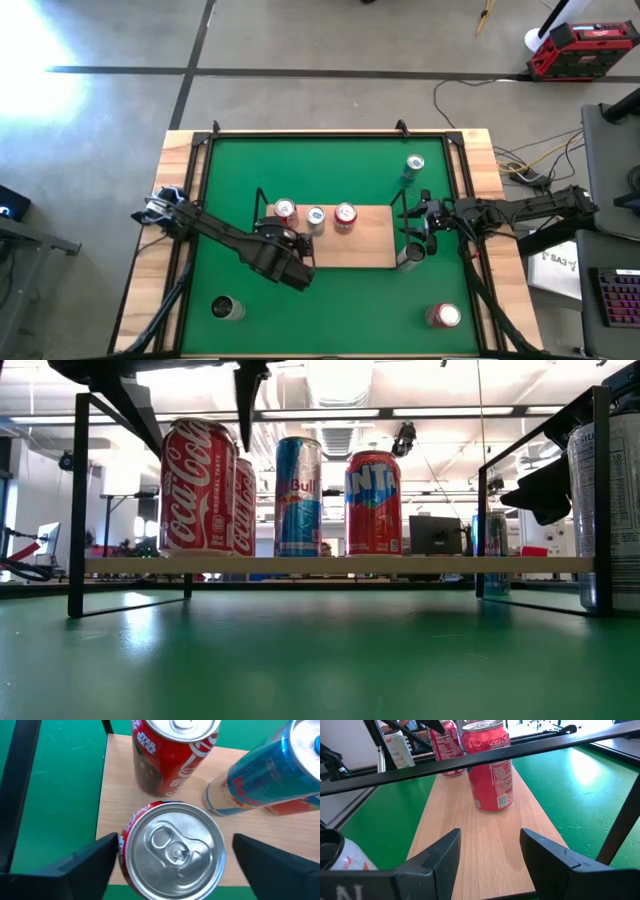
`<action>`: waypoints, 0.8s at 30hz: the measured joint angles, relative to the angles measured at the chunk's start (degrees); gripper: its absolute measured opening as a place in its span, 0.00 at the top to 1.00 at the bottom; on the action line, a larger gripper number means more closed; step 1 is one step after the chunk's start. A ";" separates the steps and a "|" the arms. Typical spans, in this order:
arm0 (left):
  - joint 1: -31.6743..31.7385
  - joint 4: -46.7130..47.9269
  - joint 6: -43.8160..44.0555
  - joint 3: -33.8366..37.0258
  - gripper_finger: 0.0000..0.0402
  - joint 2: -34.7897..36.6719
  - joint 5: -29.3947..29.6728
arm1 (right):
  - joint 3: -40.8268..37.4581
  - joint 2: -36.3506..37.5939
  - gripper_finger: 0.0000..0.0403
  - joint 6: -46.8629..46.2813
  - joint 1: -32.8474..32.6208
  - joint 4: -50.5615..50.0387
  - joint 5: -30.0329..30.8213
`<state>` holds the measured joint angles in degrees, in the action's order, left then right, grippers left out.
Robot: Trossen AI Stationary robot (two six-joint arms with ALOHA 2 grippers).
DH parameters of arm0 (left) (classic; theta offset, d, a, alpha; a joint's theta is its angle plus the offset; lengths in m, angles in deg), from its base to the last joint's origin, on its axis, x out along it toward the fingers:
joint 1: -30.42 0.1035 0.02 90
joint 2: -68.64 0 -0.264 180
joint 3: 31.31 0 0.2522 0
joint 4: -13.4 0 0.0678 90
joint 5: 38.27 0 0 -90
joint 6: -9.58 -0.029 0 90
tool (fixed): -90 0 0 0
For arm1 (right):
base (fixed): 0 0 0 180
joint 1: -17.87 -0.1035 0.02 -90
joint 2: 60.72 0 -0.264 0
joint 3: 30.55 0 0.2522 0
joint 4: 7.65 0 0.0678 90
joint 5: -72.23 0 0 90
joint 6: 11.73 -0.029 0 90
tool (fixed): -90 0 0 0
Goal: Place canned beverage on shelf
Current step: Put the red soda can on the shelf, then move the white soda can to the center of the table
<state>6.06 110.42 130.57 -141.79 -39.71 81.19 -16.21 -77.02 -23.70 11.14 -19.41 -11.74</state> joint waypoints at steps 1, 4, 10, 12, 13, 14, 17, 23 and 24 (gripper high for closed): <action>0.00 -0.04 -0.02 -0.03 0.04 0.00 -0.01 | 0.00 0.00 0.51 0.00 0.00 0.00 0.00; -0.09 0.09 -0.04 -0.30 0.04 0.00 -0.24 | -0.02 0.00 0.51 0.00 -0.01 0.00 0.00; -1.07 3.35 -0.53 -5.42 0.01 0.00 -3.77 | -0.02 0.00 0.51 0.00 0.00 0.00 -0.01; -1.73 3.40 -1.54 -7.18 0.01 0.00 -5.10 | 0.00 0.00 0.51 0.00 0.01 0.00 0.00; -2.17 3.44 -2.62 -8.01 0.02 0.00 -5.67 | -0.02 0.00 0.51 0.00 0.01 0.00 0.00; -2.69 3.58 -3.78 -8.75 0.02 0.00 -6.40 | -0.02 0.00 0.51 0.00 -0.01 0.00 0.00; -4.95 3.73 -6.65 -10.50 0.02 0.00 -6.50 | 0.00 0.00 0.51 0.01 0.00 0.00 0.00; -12.54 6.97 -7.48 -11.47 0.02 0.02 3.33 | -0.01 0.00 0.51 0.01 0.00 -0.01 -0.01; -13.88 6.58 -7.39 -10.98 0.02 0.40 5.56 | -0.02 0.00 0.51 0.01 0.01 -0.01 0.00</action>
<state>-7.83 117.00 123.18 -152.78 -39.31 86.75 -16.23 -77.02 -23.69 11.15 -19.42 -11.74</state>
